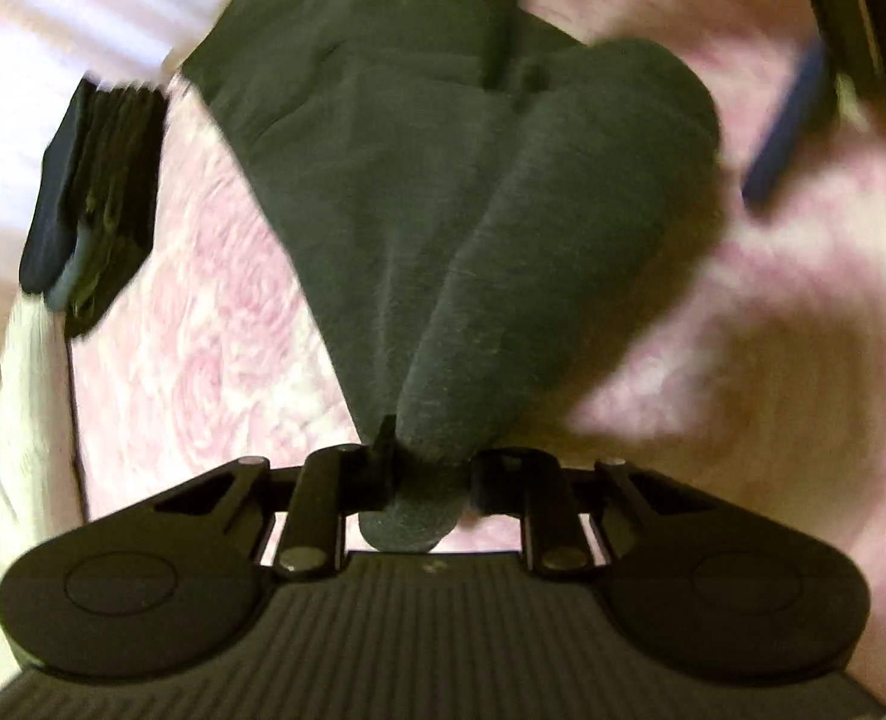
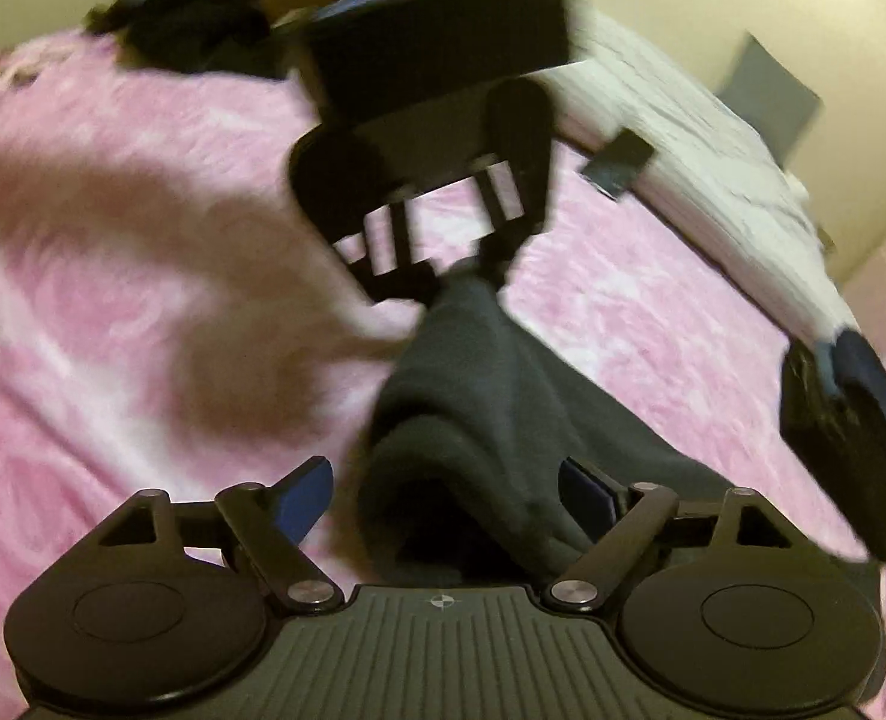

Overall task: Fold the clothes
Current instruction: 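Lift the folded trousers with both grippers toward the clothes stack, then lower the folded trousers onto the blanket and open both grippers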

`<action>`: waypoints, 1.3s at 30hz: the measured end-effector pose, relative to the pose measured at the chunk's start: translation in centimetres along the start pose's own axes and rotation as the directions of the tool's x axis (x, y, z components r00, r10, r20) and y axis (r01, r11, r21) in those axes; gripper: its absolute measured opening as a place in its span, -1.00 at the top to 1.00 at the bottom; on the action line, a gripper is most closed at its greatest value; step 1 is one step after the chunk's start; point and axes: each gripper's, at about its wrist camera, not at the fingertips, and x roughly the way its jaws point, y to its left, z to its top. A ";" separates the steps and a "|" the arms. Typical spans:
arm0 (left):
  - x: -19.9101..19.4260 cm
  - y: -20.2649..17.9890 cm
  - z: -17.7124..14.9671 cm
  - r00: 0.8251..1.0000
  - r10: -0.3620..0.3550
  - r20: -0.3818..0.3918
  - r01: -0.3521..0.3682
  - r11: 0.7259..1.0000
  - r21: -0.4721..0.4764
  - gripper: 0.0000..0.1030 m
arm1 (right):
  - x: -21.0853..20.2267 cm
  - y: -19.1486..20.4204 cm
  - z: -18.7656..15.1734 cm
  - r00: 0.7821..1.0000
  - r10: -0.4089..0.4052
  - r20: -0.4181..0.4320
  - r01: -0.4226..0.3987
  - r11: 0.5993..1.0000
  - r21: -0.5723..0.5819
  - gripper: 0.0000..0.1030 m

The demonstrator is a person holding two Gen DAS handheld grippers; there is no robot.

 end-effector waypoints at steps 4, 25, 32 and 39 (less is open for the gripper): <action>-1.0 0.9 0.5 0.999 0.022 -0.025 -0.024 0.997 -0.068 0.69 | 1.5 -0.7 -0.2 0.999 -0.026 -0.038 0.026 1.000 0.008 0.24; -21.4 3.9 2.1 0.989 -0.094 -0.118 0.025 0.872 -0.489 0.48 | -13.6 -7.6 5.8 0.898 0.385 0.213 -0.439 0.807 0.394 0.44; -20.4 15.0 6.3 0.990 0.121 -0.072 -0.138 0.732 -0.667 -0.09 | -9.4 -21.9 -0.4 0.874 0.348 0.338 -0.480 0.519 0.707 0.44; -10.5 16.7 10.4 0.996 0.013 -0.091 -0.074 0.699 -0.712 -0.09 | 0.6 -30.7 -12.0 0.859 0.374 0.350 -0.420 0.122 0.900 0.44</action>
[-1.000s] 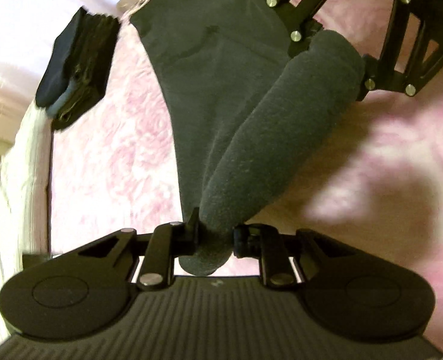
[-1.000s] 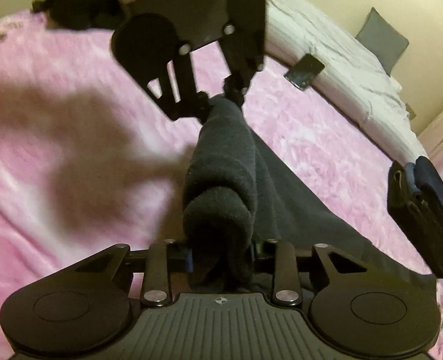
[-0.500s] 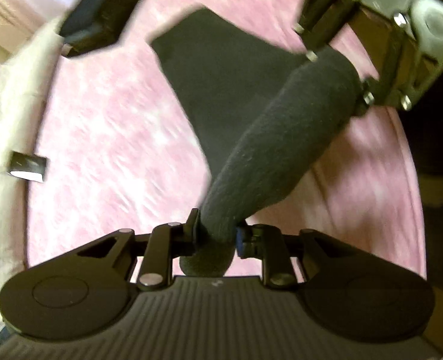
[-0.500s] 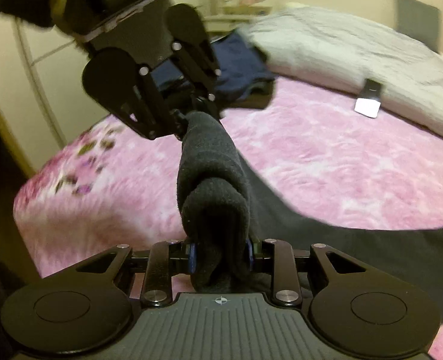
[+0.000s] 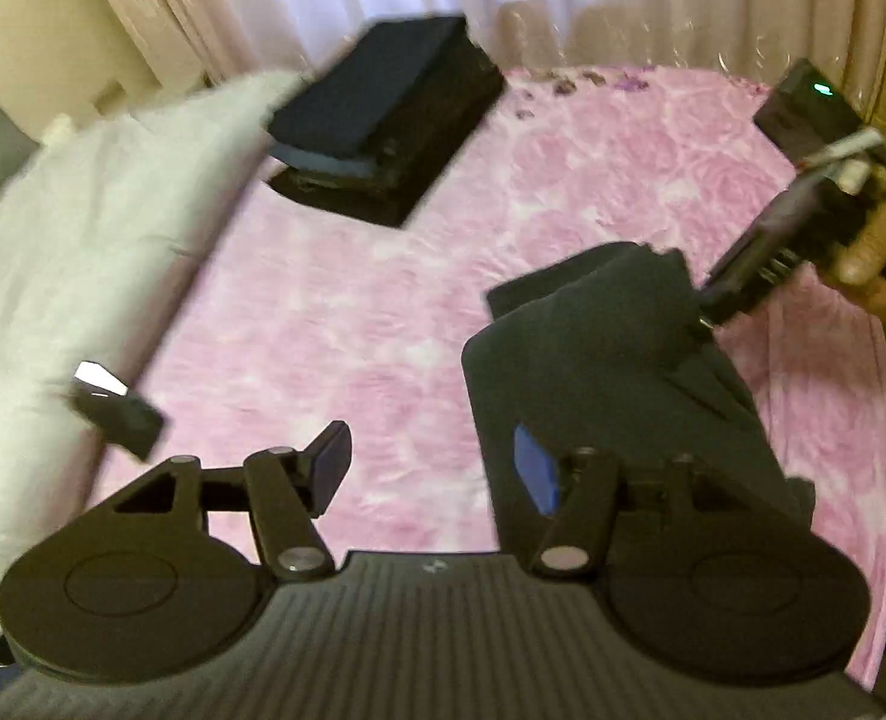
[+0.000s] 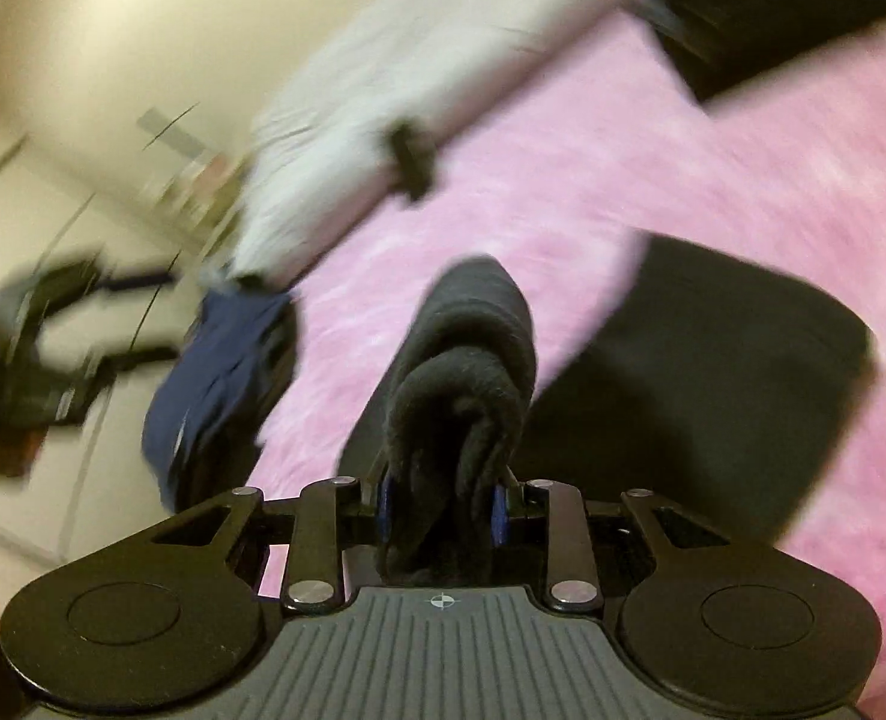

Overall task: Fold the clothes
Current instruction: 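Lower the folded trousers onto the blanket and open both grippers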

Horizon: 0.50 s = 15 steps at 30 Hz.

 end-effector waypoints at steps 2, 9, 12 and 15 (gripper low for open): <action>2.7 -1.4 0.4 0.999 -0.040 -0.030 0.040 0.999 0.000 -0.09 | 0.2 -3.8 1.7 1.000 -0.018 -0.001 0.018 0.993 0.115 0.44; 9.4 -3.3 3.3 0.987 -0.133 -0.095 0.133 0.991 -0.006 -0.09 | -2.6 -6.1 6.5 0.998 0.045 0.033 -0.048 0.996 0.078 0.44; 12.7 -3.3 4.0 0.980 -0.155 -0.122 0.151 0.988 -0.041 -0.09 | -1.7 -9.4 6.4 1.000 -0.016 0.008 0.014 0.987 0.158 0.44; 15.5 -3.1 4.5 0.975 -0.167 -0.145 0.158 0.985 -0.074 -0.08 | -1.3 -11.9 5.9 0.999 -0.054 -0.003 0.054 0.974 0.221 0.43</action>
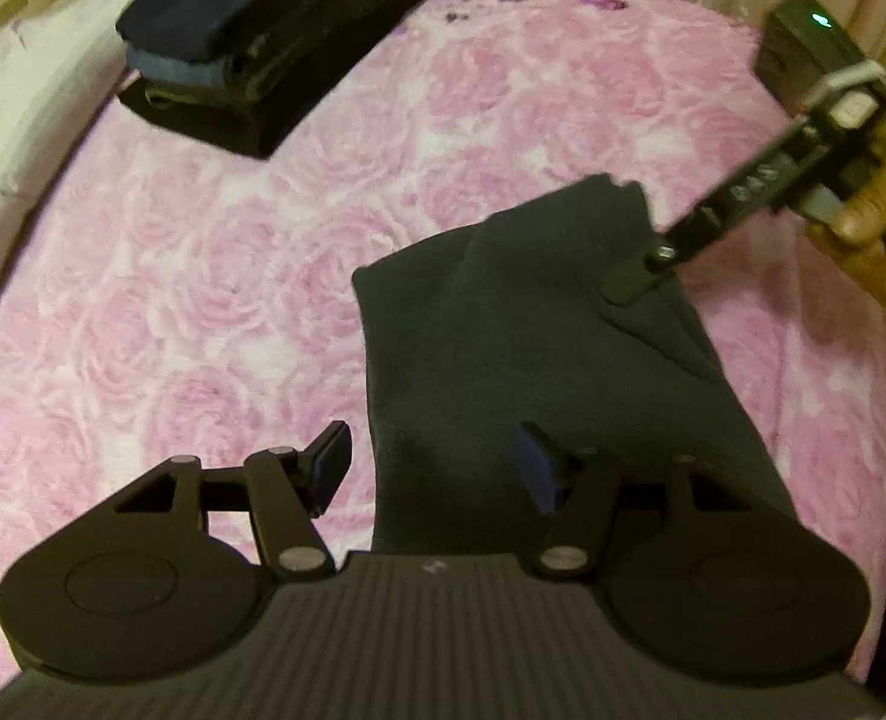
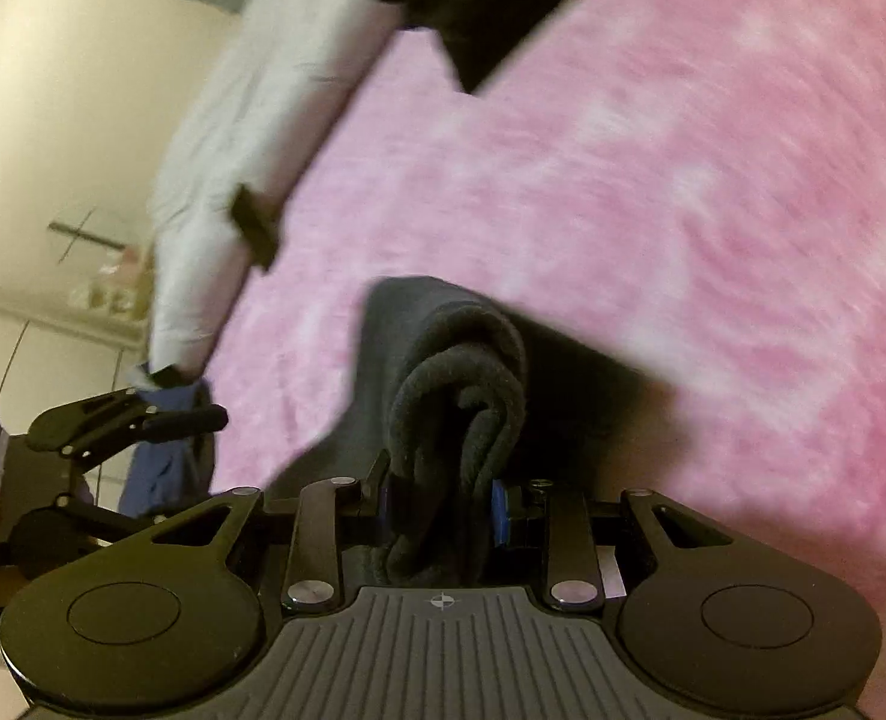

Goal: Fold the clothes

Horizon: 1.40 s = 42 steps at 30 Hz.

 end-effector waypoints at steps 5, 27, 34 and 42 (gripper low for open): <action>3.1 1.3 1.2 1.000 -0.010 -0.006 0.009 0.998 -0.063 0.07 | -2.3 0.0 -0.6 0.997 -0.045 0.055 0.044 0.999 0.017 0.32; -1.3 3.6 -4.2 0.997 0.068 -0.018 -0.071 0.965 -0.252 0.06 | -5.5 2.6 -4.5 0.989 -0.136 0.051 0.138 0.990 -0.041 -0.18; 1.8 1.4 -9.3 0.995 0.041 -0.092 -0.063 0.965 -0.254 -0.02 | -1.1 4.8 -11.8 0.993 -0.094 -0.074 0.090 0.994 -0.055 -0.41; 0.0 1.6 -10.7 0.998 0.063 -0.006 -0.063 0.970 -0.235 -0.05 | -0.9 3.0 -11.5 0.976 -0.174 0.134 0.167 0.984 0.061 -0.41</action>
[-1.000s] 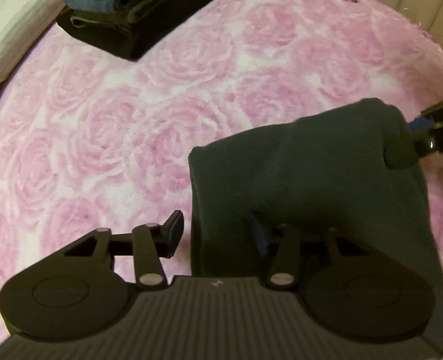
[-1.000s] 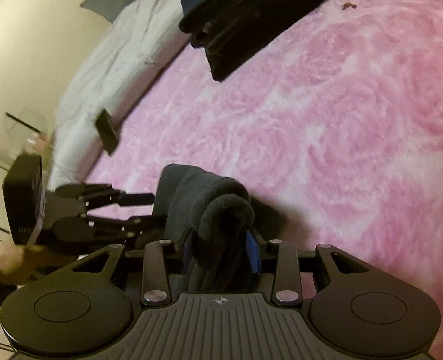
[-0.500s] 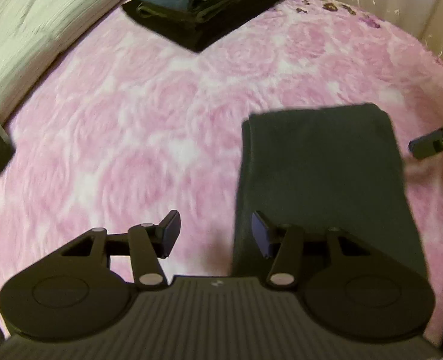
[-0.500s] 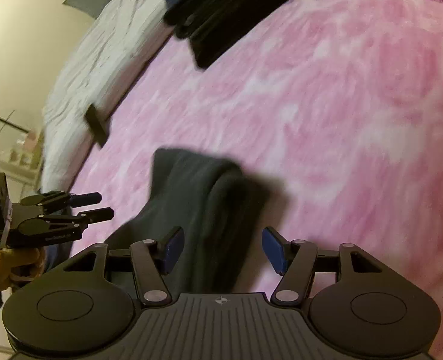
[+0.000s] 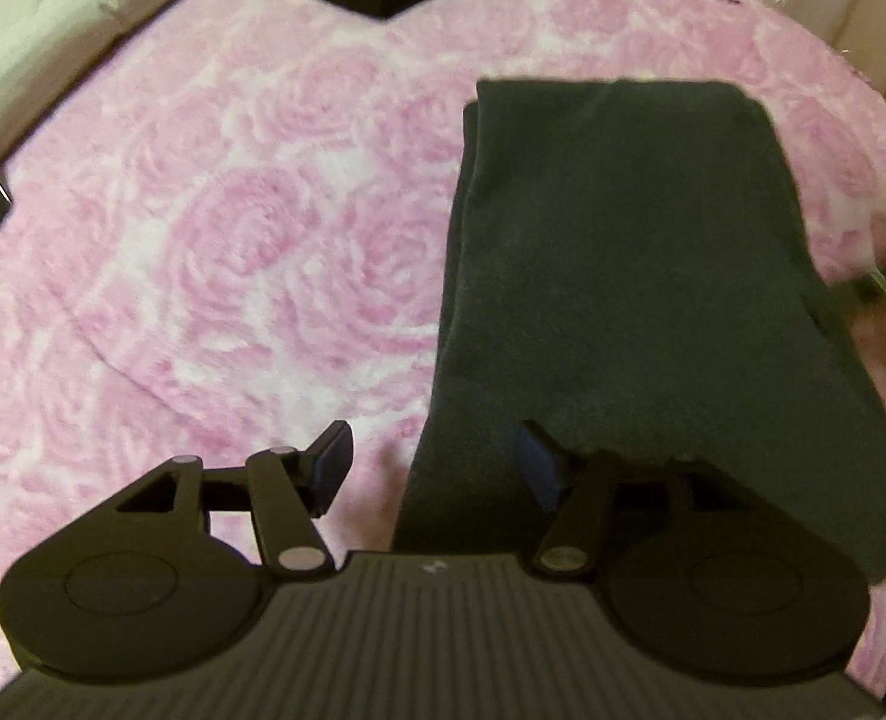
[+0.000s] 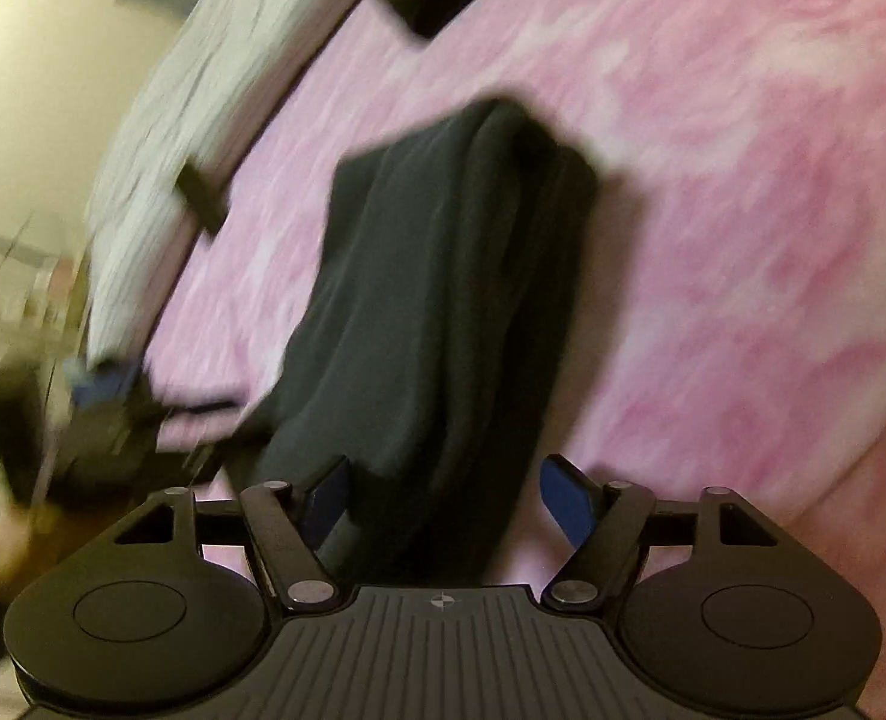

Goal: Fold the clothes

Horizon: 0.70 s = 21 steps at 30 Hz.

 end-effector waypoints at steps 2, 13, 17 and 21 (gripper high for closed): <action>-1.3 0.2 -0.4 1.000 0.002 0.018 -0.003 1.000 0.006 0.02 | 0.2 -0.8 1.4 0.998 -0.017 0.064 0.014 0.999 0.046 -0.42; -2.0 -0.2 -2.9 0.999 -0.019 0.034 0.021 0.997 -0.070 0.02 | 4.4 -2.6 5.5 0.986 0.039 0.161 -0.045 0.998 0.033 -0.61; -2.4 -0.8 -2.9 0.999 -0.016 0.041 0.020 0.994 -0.107 0.02 | 4.5 -2.5 6.4 0.988 0.044 0.147 -0.053 0.997 0.061 -0.17; -3.4 -1.7 -2.4 0.999 -0.018 0.048 0.023 0.995 -0.100 0.02 | 3.4 -2.2 7.3 0.993 0.054 0.101 -0.060 0.997 0.055 0.10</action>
